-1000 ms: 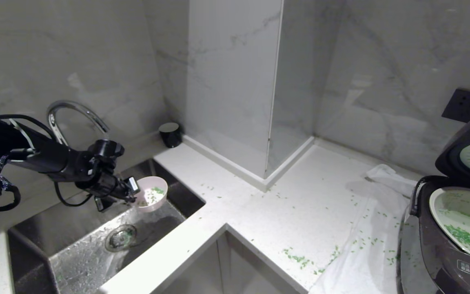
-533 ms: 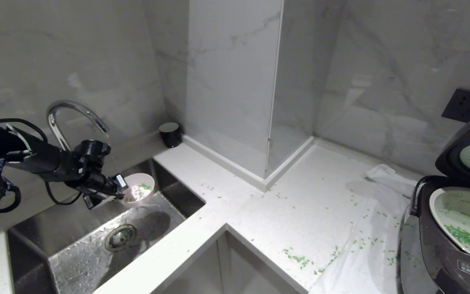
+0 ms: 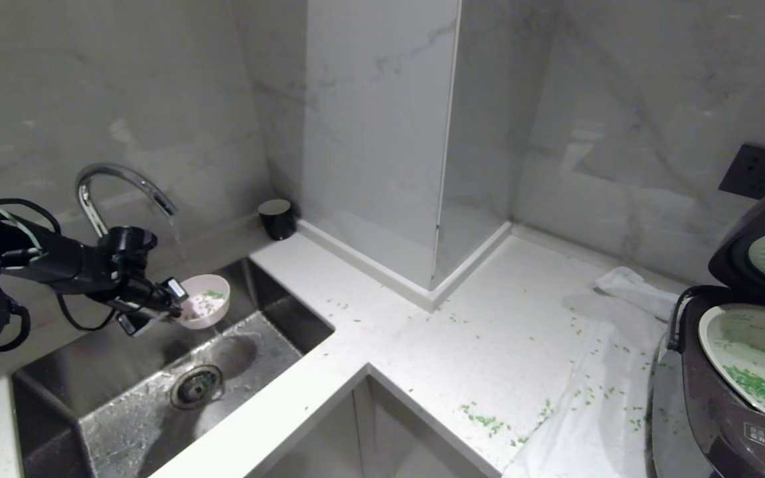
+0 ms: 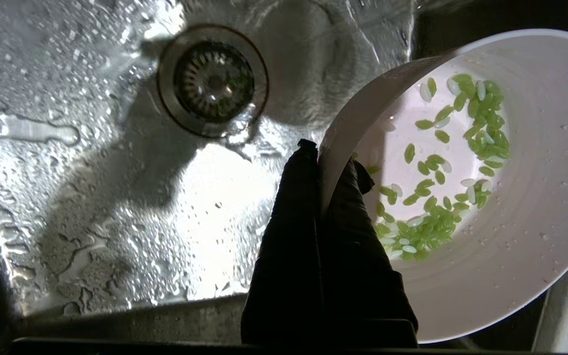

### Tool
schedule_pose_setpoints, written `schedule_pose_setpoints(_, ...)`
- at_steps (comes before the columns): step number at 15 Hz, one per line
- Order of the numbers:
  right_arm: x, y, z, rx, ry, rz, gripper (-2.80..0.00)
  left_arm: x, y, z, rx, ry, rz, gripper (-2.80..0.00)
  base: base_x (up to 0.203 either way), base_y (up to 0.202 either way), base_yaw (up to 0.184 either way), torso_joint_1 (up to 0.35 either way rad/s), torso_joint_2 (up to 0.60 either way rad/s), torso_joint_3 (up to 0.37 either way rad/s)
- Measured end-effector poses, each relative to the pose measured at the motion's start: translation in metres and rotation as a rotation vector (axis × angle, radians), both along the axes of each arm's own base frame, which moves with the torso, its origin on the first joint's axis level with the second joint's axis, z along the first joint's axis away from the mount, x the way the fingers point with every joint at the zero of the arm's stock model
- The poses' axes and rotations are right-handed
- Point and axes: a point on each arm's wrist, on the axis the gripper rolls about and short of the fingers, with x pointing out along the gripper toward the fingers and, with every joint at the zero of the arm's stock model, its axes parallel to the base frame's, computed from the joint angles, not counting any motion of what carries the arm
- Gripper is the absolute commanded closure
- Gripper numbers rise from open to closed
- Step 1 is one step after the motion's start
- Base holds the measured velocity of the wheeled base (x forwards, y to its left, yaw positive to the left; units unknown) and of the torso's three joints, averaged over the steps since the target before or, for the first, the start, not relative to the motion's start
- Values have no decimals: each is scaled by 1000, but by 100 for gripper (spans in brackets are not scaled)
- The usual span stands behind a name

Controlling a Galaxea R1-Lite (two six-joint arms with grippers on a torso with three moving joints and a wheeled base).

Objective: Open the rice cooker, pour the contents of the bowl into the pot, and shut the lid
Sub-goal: Fill a bowl with water from the tap

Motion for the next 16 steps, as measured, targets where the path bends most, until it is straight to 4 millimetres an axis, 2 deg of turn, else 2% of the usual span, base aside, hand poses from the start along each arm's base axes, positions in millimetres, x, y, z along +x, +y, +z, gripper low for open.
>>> schedule_pose_setpoints(8,0,0,0,0,0,0,0,12,15,0,-27,-50,84,0,0,0,0,0,0,0)
schedule_pose_setpoints(16,0,0,0,0,0,0,0,16,16,-1,-47,-62,114,0,0,0,0,0,0,0)
